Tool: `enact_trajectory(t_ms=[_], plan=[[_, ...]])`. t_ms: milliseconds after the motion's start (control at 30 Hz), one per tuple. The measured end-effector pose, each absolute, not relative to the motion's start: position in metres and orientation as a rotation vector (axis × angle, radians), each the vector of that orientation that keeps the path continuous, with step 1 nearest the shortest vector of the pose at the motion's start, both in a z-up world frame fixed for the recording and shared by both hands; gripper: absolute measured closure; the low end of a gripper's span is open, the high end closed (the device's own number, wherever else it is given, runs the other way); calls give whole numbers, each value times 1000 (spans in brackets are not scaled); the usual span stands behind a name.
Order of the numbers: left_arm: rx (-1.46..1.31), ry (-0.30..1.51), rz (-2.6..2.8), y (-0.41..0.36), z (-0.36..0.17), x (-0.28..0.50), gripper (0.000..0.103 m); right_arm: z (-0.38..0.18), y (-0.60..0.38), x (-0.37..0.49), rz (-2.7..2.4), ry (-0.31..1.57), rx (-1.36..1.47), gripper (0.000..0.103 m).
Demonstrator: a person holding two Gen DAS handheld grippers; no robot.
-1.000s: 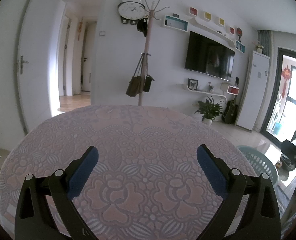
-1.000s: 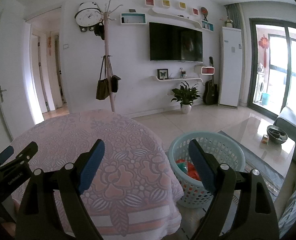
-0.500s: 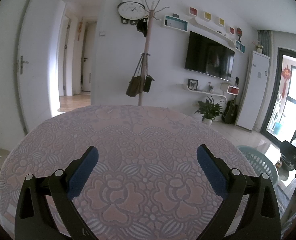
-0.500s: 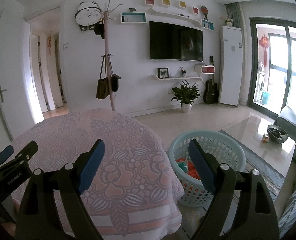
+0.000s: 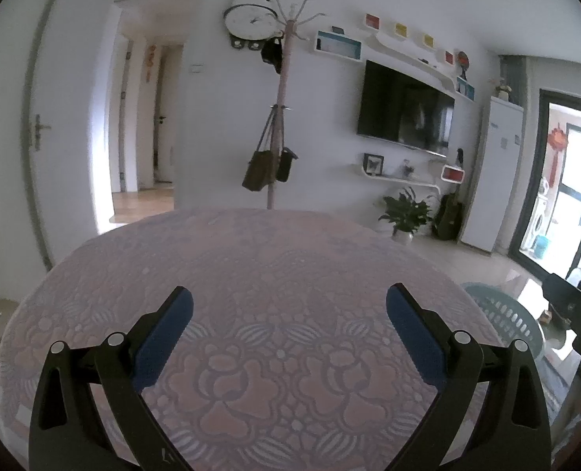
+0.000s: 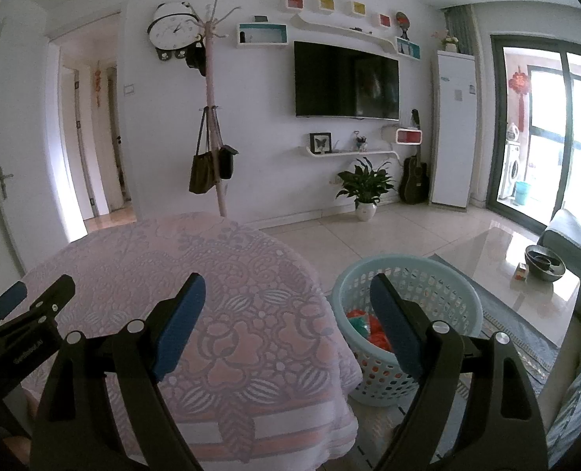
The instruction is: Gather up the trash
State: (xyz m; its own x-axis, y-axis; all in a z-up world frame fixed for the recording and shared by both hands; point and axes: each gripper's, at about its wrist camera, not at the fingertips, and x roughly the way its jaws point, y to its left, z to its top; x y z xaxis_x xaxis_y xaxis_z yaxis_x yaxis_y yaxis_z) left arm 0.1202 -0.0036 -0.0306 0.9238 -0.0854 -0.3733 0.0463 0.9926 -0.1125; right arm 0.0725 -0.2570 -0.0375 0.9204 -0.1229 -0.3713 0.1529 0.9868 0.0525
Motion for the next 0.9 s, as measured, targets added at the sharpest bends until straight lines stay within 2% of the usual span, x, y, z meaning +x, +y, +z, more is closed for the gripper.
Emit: enact_trajectory(t_ms=[667, 733, 767, 900], plan=[[-59, 366, 86, 37, 10, 68, 8, -18, -216, 49, -82, 333, 38, 22], [-59, 340, 120, 41, 14, 61, 8, -16, -211, 47, -77, 328, 31, 20], [-36, 325, 162, 43, 17, 58, 8, -15, -208, 46, -76, 327, 26, 16], [-52, 339, 161, 55, 24, 57, 7, -12, -197, 44, -65, 321, 17, 15]])
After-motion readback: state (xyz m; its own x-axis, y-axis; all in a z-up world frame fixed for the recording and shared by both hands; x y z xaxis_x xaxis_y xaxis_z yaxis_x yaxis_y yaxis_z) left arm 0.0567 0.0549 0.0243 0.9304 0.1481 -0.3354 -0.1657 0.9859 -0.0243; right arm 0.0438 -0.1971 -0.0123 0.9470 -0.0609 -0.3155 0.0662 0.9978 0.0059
